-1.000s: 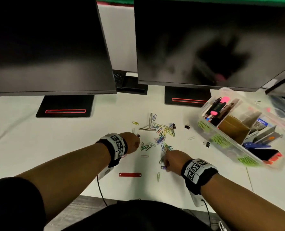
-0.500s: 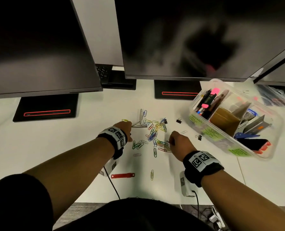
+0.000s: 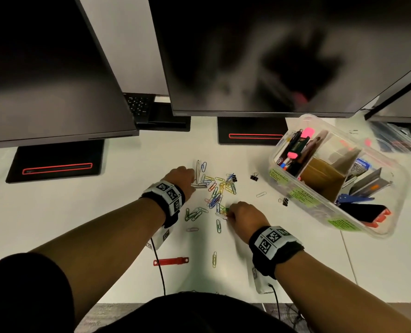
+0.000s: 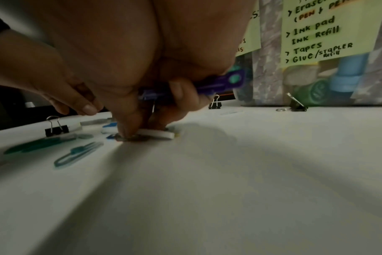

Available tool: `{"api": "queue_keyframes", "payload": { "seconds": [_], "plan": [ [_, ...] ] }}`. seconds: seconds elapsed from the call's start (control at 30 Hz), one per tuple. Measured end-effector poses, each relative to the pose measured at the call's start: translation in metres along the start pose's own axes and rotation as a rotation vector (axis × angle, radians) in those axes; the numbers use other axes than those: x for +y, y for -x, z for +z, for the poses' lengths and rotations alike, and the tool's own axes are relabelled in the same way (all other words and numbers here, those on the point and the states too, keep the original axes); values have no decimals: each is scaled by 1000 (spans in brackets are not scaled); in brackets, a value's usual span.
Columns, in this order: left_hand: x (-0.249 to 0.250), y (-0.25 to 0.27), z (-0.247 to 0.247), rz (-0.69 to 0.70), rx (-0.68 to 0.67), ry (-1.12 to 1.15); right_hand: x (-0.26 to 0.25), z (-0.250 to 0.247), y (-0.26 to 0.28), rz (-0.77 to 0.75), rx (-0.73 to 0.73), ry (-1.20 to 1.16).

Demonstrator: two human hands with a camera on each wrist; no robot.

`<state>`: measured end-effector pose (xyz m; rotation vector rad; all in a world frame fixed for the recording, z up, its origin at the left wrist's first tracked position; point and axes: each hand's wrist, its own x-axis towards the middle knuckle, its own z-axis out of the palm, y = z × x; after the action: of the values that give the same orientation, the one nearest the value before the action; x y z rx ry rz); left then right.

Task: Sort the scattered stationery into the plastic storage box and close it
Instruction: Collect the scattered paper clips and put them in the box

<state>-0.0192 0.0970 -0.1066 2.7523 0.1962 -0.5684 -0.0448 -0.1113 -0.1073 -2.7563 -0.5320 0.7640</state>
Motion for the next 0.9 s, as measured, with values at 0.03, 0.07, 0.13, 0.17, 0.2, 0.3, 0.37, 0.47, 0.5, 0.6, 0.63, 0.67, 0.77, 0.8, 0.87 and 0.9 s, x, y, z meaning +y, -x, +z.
{"api": "queue_keyframes", "payload": {
  "seconds": [0.03,0.07,0.13,0.17,0.2,0.3,0.37,0.47,0.5,0.6,0.63,0.67,0.77,0.8,0.87,0.9],
  "plan": [
    [3,-3,0,2,8,6,0,-2,-2,-2,10,-4],
    [5,-6,-1,1,13,8,1,-3,-3,-1,15,-13],
    [9,-11,1,2,-7,-4,1,-8,-4,10,16,-35],
    [10,-14,2,6,-30,-21,1,-10,-5,13,21,-50],
    [12,-18,3,9,-54,-34,2,-12,-7,18,29,-73],
    [14,-25,3,-10,-93,-5,2,-20,-11,58,46,-247],
    [14,-25,0,-5,-94,-25,1,-26,-16,67,34,-334],
    [16,-21,-3,26,-96,-91,0,-36,-27,158,-7,-602],
    [16,-20,-4,25,-91,-89,-2,-40,-30,208,-38,-732],
    [14,-15,-7,21,-79,-48,-3,-50,-39,299,-75,-981],
    [13,-13,-7,15,-70,-12,-3,-53,-41,309,-74,-1023],
    [13,-11,-9,7,-61,32,-3,-55,-44,318,-68,-1049],
    [11,-2,-13,-56,-79,236,-5,-59,-54,330,-84,-1102],
    [10,0,-13,-75,-107,314,-6,-59,-57,331,-103,-1120],
    [8,4,-12,-108,-147,448,-9,-57,-64,313,-117,-1087],
    [8,5,-11,-126,-160,499,-10,-56,-67,281,-107,-1002]
  ]
}}
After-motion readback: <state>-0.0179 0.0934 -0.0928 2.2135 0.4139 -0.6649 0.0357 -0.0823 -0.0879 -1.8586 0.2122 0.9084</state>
